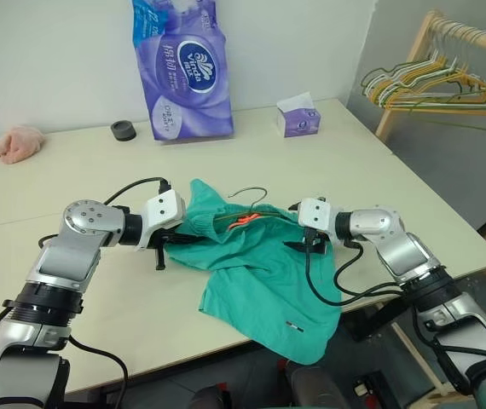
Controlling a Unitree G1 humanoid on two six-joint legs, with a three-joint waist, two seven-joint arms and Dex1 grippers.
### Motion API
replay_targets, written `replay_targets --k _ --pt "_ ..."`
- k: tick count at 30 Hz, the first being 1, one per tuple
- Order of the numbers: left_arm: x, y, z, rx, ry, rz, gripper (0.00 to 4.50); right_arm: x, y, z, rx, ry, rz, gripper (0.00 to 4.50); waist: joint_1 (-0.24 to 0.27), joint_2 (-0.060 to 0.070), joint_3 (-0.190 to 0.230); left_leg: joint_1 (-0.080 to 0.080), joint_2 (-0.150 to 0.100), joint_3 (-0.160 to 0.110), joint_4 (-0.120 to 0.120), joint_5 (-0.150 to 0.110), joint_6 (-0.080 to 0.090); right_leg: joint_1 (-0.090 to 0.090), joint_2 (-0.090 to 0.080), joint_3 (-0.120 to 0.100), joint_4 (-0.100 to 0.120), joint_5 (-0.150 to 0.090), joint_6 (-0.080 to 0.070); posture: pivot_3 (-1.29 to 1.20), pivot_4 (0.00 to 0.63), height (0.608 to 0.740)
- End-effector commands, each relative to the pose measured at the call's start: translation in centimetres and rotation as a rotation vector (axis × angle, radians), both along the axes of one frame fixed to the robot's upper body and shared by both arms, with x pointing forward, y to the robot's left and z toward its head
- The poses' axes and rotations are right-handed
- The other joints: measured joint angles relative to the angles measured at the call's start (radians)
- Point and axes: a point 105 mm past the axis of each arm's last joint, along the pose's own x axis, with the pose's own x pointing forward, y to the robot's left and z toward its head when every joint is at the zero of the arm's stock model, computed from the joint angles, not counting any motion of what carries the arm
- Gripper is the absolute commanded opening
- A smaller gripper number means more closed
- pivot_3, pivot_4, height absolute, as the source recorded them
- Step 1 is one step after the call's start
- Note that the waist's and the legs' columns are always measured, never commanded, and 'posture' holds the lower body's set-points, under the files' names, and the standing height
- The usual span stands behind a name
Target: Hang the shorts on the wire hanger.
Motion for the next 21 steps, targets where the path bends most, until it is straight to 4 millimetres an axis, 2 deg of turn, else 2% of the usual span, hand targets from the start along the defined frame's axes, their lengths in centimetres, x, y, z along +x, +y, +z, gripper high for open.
replay_targets --k 1,6,7,14,21 --pt "0.0 -0.3 1.3 -0.013 -0.048 -0.014 0.0 0.5 1.0 1.5 -0.027 -0.04 0.023 3.28 -0.001 0.0 0.0 0.0 0.0 0.0 0.0 0.0 0.0 0.0 0.0 0.0 0.0 0.0 0.0 -0.21 0.037 0.74" --pt "0.0 -0.3 1.3 -0.015 -0.045 -0.017 0.0 0.2 1.9 1.4 -0.047 -0.037 0.046 1.62 0.003 0.0 -0.001 0.0 -0.001 0.0 0.0 0.0 0.0 0.0 -0.001 0.0 0.0 0.0 0.0 -0.2 0.036 0.74" --pt "0.0 -0.4 1.3 -0.021 -0.044 -0.016 0.0 0.0 2.0 1.2 -0.06 -0.031 0.058 1.41 0.003 0.0 -0.001 0.0 -0.001 0.0 0.0 0.0 0.0 0.0 -0.001 0.0 0.0 0.0 0.0 -0.2 0.036 0.74" --pt "0.3 -1.0 2.0 -0.074 -0.076 -0.021 0.0 -0.5 1.8 0.2 -0.119 -0.01 0.084 1.33 0.002 0.0 -0.001 0.0 -0.001 0.0 0.0 0.0 0.0 0.0 -0.001 0.0 0.0 0.0 0.0 -0.2 0.037 0.74" --pt "-0.1 -1.3 2.0 -0.115 -0.056 -0.041 0.0 -0.4 1.8 0.8 -0.091 -0.005 0.083 1.33 0.0 0.0 -0.002 0.0 0.0 0.0 0.0 0.0 -0.001 0.0 -0.001 0.0 0.0 0.0 0.0 -0.2 0.035 0.74"
